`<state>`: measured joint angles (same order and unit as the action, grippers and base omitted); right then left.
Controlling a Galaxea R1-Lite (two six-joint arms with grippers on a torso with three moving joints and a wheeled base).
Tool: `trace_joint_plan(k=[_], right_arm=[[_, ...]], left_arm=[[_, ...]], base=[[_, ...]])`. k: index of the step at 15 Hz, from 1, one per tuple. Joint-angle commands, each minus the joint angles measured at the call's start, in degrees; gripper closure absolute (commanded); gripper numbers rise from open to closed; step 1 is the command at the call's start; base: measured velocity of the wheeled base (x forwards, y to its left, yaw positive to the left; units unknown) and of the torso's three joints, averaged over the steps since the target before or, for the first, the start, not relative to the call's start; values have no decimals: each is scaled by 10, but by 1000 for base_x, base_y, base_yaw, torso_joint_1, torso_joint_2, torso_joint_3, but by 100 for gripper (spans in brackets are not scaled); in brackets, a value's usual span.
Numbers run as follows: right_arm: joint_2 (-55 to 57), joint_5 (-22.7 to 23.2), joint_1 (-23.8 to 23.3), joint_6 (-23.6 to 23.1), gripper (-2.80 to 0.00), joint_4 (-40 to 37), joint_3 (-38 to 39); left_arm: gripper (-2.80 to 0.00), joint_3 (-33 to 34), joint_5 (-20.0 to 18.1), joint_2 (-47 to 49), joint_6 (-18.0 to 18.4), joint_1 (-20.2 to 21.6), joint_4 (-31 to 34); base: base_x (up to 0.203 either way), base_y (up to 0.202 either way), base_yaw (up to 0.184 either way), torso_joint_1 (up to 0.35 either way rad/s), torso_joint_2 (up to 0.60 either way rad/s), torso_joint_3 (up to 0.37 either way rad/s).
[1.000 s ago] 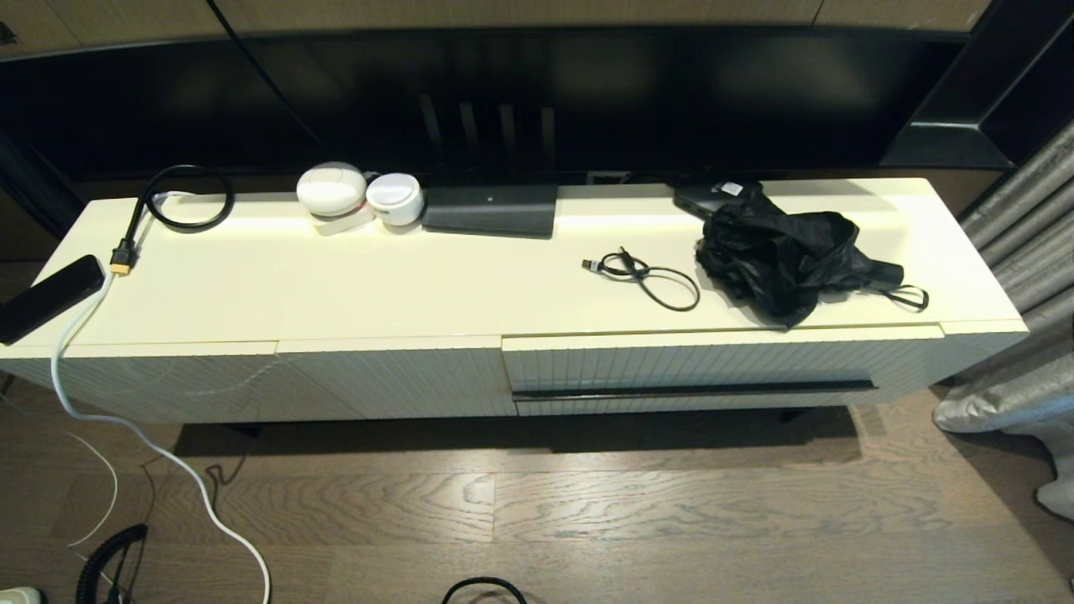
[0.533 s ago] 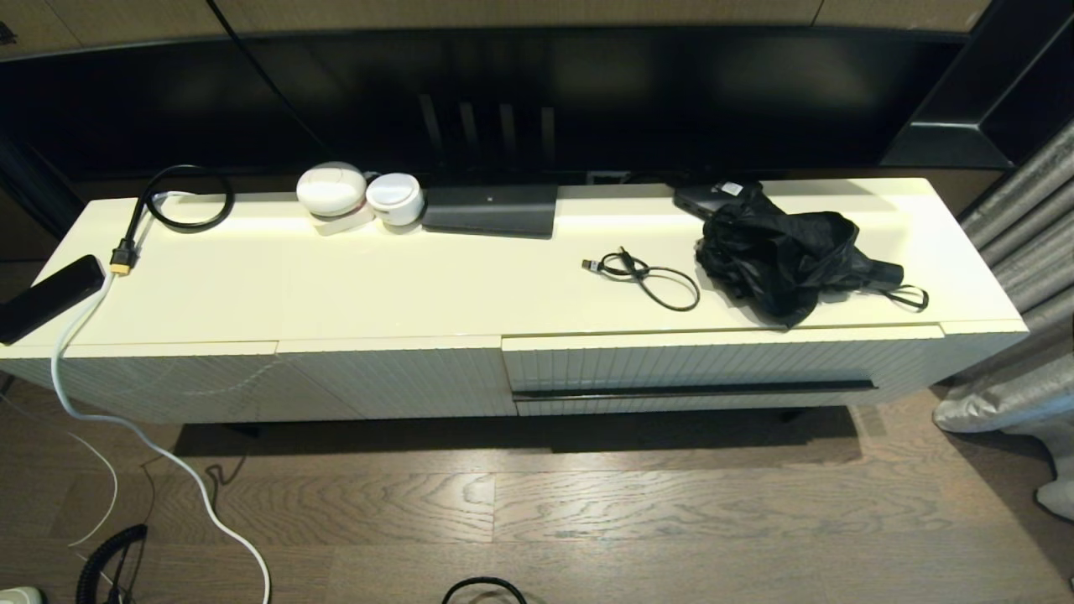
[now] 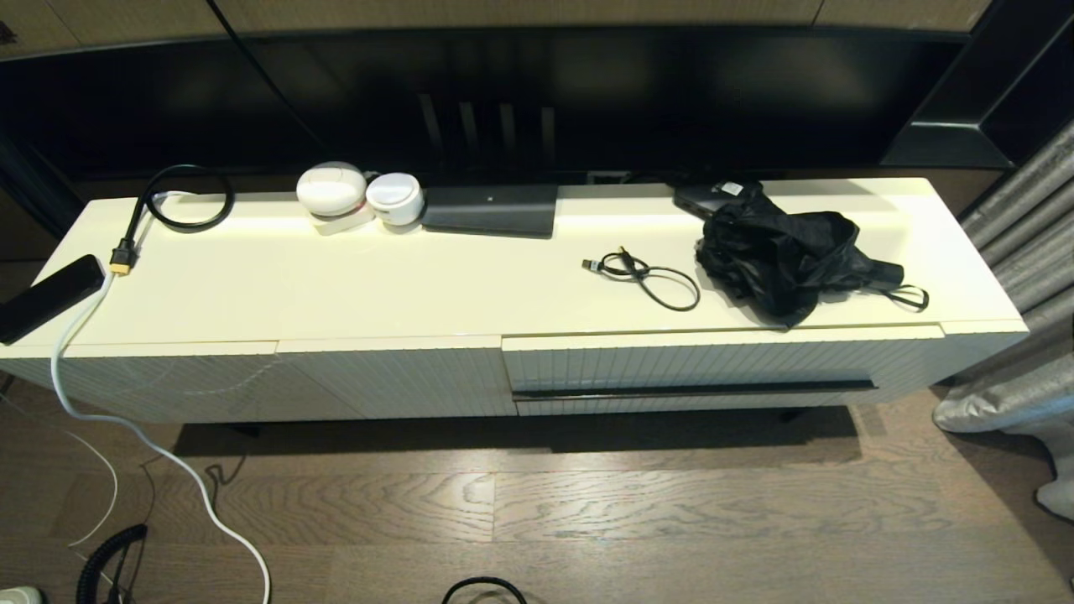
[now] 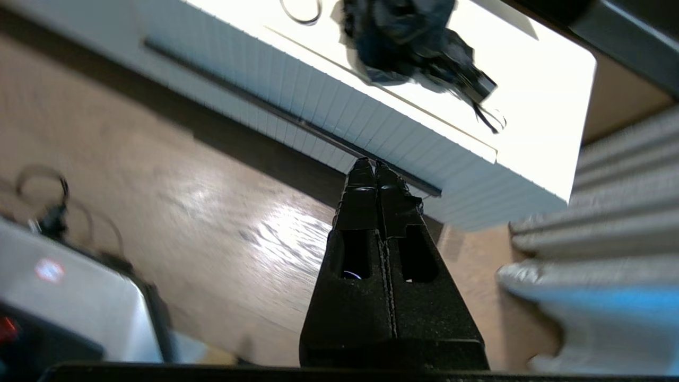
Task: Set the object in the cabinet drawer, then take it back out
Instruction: Open the drawer
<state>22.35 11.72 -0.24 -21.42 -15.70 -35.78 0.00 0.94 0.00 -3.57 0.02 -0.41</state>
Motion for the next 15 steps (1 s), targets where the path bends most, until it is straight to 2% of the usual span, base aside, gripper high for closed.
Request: trace_joint_plan(k=[1, 4, 6, 8, 10, 11, 15], right_arm=[[123, 21, 0, -78, 0, -1, -37], [236, 32, 5, -162, 0, -1, -86], [307, 29, 36, -210, 0, -4, -120], [376, -12, 100, -252, 0, -8, -147], [440, -96, 156, -274, 0, -10, -159], [470, -117, 172, -279, 0, -11, -165], [587, -124, 191, -344, 0, 2, -187]], left_arm=[[0, 0, 0, 0, 0, 0, 0], [0, 0, 0, 0, 0, 1, 0], [0, 0, 0, 0, 0, 0, 0], [0, 0, 0, 0, 0, 0, 0], [0, 0, 0, 0, 0, 1, 0], [0, 1, 0, 0, 0, 0, 0], [0, 0, 0, 0, 0, 1, 0]], base=[[0, 0, 0, 0, 0, 0], [0, 0, 0, 0, 0, 0], [0, 0, 0, 0, 0, 0], [0, 0, 0, 0, 0, 0], [0, 0, 0, 0, 0, 0], [0, 0, 0, 0, 0, 0], [0, 0, 0, 0, 0, 0]])
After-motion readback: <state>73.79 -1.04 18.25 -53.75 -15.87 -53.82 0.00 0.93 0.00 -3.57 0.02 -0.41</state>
